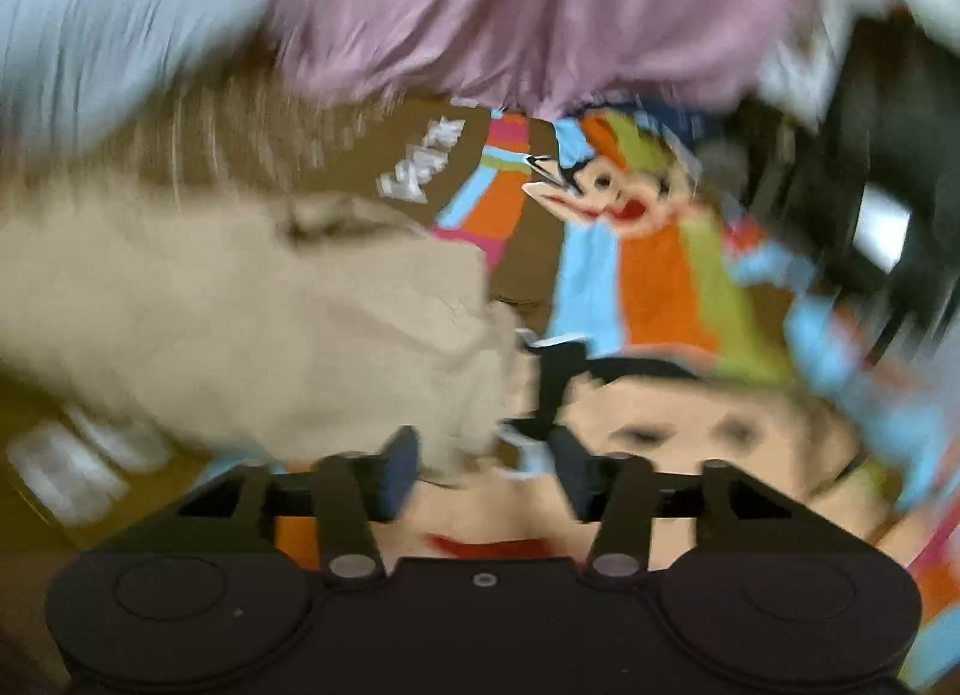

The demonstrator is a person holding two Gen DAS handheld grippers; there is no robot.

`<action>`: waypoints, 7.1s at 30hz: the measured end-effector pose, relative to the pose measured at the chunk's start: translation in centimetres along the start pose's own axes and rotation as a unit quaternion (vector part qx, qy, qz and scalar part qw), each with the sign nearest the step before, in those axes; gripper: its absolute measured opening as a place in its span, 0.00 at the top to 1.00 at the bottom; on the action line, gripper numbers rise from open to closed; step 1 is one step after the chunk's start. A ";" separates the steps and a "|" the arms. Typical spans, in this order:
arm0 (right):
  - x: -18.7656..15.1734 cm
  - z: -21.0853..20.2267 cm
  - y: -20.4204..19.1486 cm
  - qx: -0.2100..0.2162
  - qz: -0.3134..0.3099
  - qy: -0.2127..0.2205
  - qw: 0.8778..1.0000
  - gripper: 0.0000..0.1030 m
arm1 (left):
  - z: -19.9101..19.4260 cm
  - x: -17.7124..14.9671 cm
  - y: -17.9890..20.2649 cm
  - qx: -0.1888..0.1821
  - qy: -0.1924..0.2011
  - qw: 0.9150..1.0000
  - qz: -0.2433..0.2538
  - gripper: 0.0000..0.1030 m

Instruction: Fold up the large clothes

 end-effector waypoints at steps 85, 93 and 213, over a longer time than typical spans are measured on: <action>3.9 2.4 -10.8 0.110 0.008 0.092 0.990 0.53 | -11.8 -1.5 28.4 -0.115 0.120 0.935 0.313 0.99; 2.5 1.0 0.9 0.316 0.298 -0.018 0.901 0.52 | -6.0 -11.9 35.4 -0.116 0.055 0.906 0.403 0.99; -0.1 4.3 2.6 0.108 0.053 -0.064 0.991 0.82 | -1.3 -9.0 24.7 -0.176 -0.053 0.954 0.237 0.14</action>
Point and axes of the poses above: each gripper's, at about its wrist camera, not at the fingertips, and z roughly the way its jaws point, y to its right, x to its top, the point moved 6 cm from there along z, roughly the way its jaws point, and after that the axes turned 4 degrees about -x, right-handed, at the moved point
